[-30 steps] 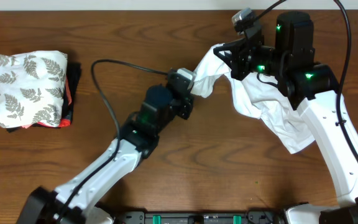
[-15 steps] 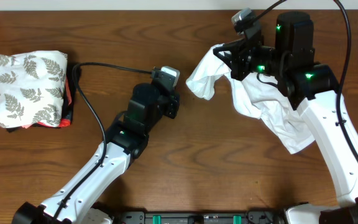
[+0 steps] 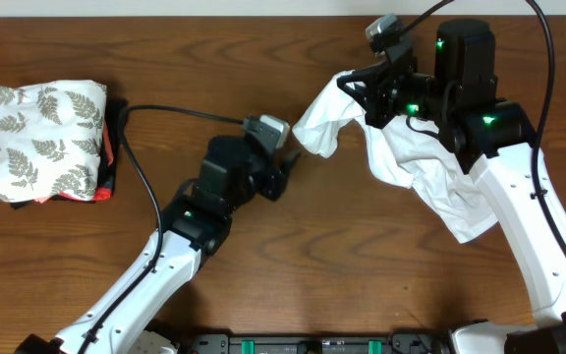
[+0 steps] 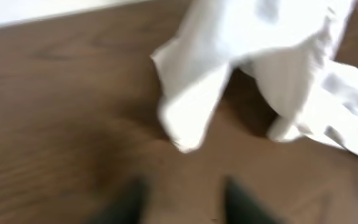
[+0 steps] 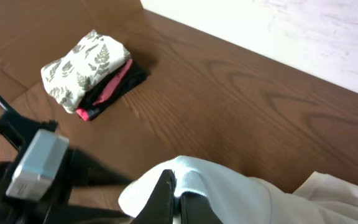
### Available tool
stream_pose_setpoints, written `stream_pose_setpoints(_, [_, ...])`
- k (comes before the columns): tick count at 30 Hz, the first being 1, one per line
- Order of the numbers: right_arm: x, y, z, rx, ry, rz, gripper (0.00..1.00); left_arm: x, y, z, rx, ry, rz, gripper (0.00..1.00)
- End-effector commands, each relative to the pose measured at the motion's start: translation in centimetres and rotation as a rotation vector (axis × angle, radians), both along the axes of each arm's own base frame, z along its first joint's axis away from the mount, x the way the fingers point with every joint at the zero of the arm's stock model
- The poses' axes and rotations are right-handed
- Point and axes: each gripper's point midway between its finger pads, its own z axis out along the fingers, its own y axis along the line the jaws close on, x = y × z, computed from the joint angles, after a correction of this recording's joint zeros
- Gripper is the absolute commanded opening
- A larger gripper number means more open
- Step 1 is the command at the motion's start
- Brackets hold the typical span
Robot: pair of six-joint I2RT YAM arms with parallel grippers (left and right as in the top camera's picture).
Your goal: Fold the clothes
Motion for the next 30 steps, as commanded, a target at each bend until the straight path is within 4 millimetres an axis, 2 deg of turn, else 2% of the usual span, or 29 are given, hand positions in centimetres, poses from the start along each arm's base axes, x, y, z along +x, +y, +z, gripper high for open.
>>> stream_pose_setpoints(1, [-0.4,0.2,0.7,0.004,-0.028,0.024,0.01,-0.8,-1.1,-0.1,-0.038,0.042,-0.067,0.06])
stream_pose_setpoints(9, [-0.4,0.2,0.7,0.004,-0.027,0.024,0.01,1.6,-2.7,-0.4,-0.073,-0.031,-0.075,0.06])
stream_pose_setpoints(16, [-0.6,0.4,0.7,0.004,-0.026,0.030,0.01,2.9,-4.2,-3.3,-0.070,-0.024,-0.092,0.06])
stream_pose_setpoints(19, [-0.6,0.4,0.7,0.004,-0.028,0.030,0.01,3.3,-4.4,-3.8,-0.074,-0.032,-0.092,0.06])
stream_pose_setpoints(30, [-0.6,0.4,0.7,0.000,-0.031,0.033,0.01,3.4,-4.3,-4.2,-0.069,-0.023,-0.089,0.06])
